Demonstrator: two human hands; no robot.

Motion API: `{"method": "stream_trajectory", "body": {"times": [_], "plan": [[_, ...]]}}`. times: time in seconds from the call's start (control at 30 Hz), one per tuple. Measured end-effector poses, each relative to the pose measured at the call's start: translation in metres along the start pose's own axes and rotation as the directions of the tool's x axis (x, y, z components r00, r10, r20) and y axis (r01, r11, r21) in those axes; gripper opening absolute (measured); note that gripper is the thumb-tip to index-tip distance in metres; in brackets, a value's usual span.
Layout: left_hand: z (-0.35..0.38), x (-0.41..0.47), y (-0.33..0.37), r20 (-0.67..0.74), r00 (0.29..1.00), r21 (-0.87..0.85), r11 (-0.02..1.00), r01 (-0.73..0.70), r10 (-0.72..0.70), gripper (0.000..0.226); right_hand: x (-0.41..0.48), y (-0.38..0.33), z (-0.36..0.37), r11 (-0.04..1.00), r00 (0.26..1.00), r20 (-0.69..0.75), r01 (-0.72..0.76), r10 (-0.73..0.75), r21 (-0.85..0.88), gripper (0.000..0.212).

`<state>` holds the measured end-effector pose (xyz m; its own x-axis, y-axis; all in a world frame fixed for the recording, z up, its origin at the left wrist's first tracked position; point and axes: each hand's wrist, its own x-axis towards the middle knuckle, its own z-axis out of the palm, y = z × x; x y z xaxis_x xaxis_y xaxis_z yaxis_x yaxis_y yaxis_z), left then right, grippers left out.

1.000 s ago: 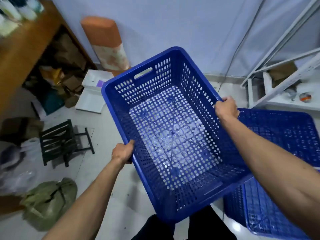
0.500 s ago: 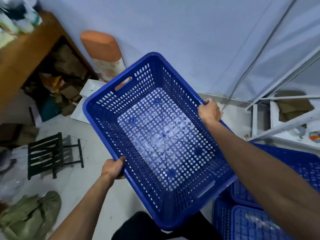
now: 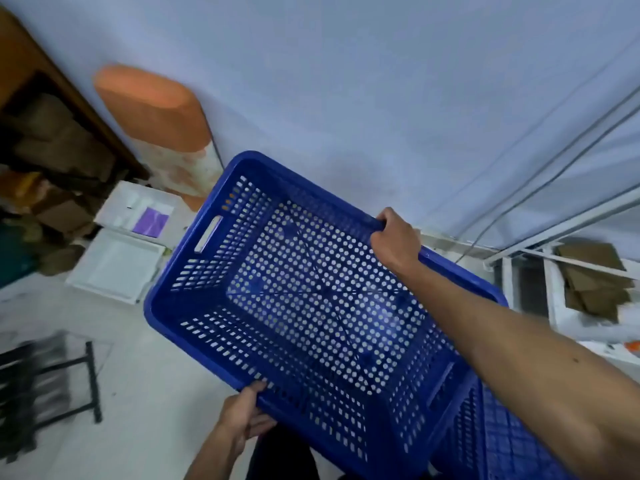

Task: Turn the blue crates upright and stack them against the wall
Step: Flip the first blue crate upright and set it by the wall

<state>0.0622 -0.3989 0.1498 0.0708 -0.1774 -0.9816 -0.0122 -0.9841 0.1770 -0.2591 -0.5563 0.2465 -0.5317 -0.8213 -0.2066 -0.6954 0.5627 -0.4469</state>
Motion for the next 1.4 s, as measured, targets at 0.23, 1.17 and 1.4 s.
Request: {"method": "stream_trajectory", "body": {"times": [0.23, 1.17, 1.4], "plan": [[0.043, 0.112, 0.063, 0.09, 0.993, -0.147, 0.985, 0.095, -0.082, 0.042, 0.12, -0.001, 0.089, 0.986, 0.994, 0.097, -0.042, 0.058, -0.164, 0.026], [0.21, 0.294, 0.116, -0.063, 0.993, -0.245, 0.966, 0.079, -0.097, 0.014, 0.362, 0.108, 0.247, 0.95, 0.953, 0.285, 0.176, -0.1, -0.256, 0.029], [0.228, 0.305, 0.119, -0.077, 0.983, -0.289, 0.948, 0.136, -0.164, 0.022, 0.383, 0.116, 0.266, 0.921, 0.892, 0.431, 0.276, -0.138, -0.276, 0.049]]}}
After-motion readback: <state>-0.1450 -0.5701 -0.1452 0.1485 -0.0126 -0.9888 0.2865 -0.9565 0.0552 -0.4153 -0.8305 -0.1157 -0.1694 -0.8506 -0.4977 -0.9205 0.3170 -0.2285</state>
